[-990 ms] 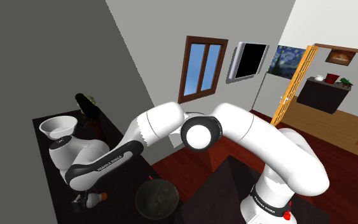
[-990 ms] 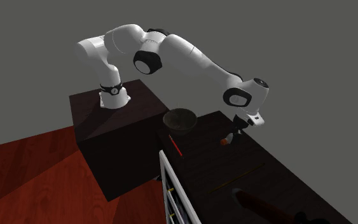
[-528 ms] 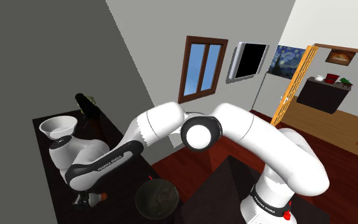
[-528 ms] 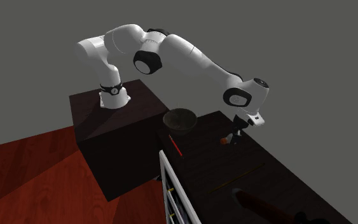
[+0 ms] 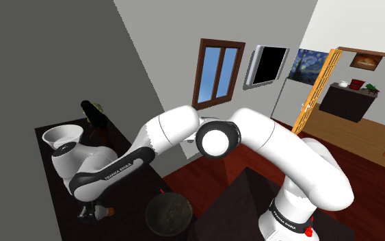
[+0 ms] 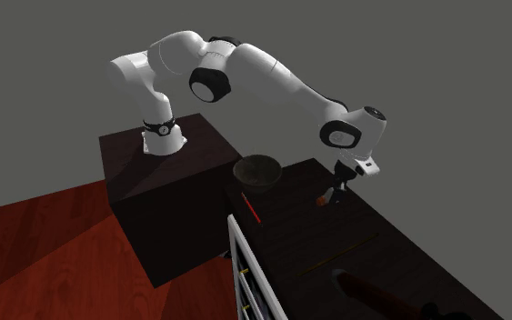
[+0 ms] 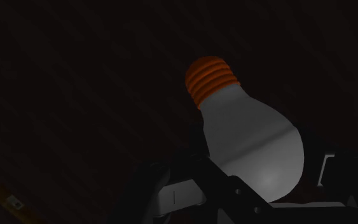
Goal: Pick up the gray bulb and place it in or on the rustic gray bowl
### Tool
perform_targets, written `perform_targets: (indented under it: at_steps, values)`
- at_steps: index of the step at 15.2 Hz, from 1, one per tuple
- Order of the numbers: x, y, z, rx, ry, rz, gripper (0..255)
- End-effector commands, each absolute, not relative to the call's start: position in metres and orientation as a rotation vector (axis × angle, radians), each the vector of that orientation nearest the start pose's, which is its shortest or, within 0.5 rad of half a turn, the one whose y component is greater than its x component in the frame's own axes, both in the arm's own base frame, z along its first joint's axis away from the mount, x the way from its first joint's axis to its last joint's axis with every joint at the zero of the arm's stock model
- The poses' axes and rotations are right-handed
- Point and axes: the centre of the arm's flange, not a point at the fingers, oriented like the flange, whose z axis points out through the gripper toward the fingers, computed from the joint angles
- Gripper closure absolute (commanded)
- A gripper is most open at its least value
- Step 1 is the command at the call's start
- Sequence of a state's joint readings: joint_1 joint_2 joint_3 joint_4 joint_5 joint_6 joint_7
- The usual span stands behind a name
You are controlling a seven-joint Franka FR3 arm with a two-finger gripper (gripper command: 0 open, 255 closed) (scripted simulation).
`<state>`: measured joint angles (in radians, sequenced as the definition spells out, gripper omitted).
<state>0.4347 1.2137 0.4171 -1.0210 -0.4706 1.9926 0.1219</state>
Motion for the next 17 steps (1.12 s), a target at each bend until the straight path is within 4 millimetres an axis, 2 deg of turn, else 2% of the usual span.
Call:
perform_targets:
  at_steps: [1,17]
  values:
    - [0.588,0.469,0.115,-2.992,-1.157,0.224,255]
    - [0.588,0.469,0.199,-2.992,-1.157,0.224,255]
